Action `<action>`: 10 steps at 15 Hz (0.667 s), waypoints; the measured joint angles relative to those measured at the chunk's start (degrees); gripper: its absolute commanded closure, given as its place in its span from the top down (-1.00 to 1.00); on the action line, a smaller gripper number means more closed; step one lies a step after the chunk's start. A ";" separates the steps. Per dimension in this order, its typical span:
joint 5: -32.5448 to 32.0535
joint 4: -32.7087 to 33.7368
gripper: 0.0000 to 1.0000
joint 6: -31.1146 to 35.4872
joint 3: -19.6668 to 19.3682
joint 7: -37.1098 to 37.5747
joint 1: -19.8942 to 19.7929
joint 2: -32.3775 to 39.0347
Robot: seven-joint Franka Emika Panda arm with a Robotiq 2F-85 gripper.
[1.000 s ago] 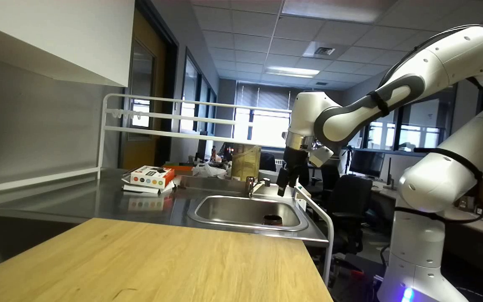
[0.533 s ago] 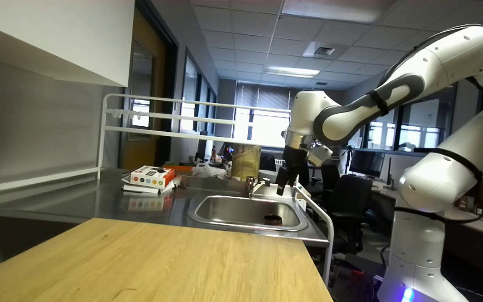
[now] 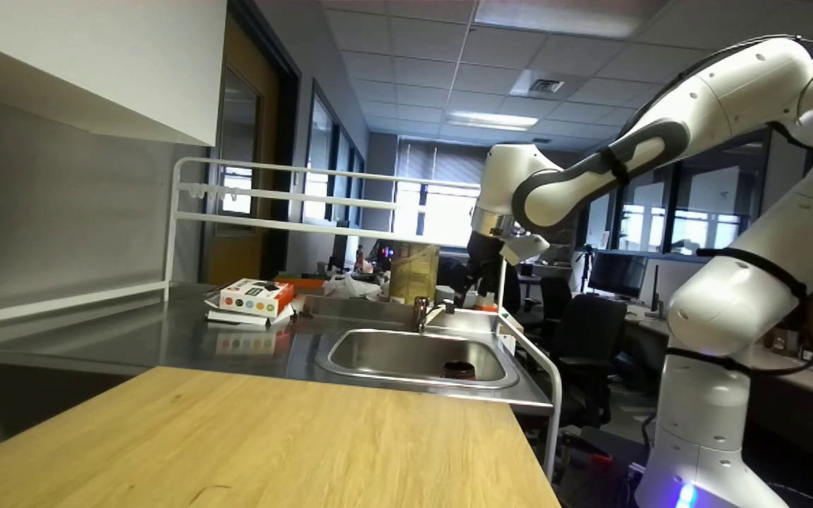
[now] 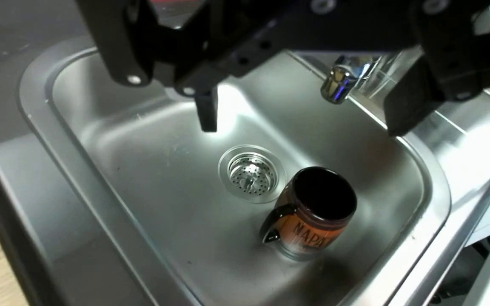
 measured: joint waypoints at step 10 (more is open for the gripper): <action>-0.93 12.21 1.00 2.04 -0.51 15.06 -7.38 12.98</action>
